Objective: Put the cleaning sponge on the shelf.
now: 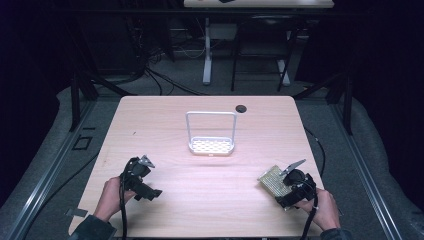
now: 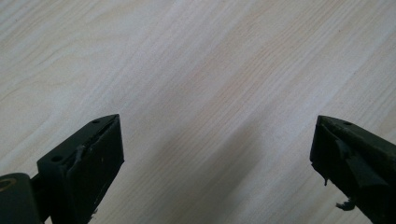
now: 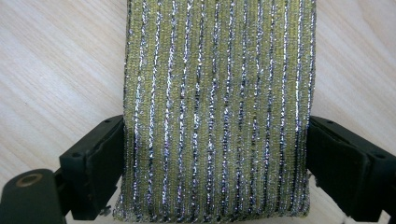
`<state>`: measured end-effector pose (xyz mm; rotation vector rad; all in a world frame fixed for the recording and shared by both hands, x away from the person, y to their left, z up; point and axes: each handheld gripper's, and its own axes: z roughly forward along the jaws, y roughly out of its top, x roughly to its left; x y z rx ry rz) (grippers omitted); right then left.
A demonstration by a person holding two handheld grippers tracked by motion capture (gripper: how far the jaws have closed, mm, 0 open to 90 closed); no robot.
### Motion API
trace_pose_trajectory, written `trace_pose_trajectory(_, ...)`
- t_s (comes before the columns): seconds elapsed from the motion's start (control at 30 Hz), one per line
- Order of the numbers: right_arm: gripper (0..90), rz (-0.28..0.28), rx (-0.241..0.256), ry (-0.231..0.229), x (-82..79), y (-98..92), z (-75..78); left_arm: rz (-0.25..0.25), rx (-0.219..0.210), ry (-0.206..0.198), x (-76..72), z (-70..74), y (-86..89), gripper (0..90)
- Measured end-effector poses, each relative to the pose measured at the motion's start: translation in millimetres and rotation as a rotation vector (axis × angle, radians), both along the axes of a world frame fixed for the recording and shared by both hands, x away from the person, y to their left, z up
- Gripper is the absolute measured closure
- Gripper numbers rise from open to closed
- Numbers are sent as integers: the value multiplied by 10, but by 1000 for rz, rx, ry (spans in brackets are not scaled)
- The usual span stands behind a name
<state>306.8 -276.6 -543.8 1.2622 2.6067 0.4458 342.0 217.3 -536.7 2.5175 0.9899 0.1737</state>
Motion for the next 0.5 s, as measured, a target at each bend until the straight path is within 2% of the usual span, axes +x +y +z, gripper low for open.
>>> trace_pose_trajectory(0.5,105,13,24,-41,-24,123,79,0,1,0,-1,0,0,26)
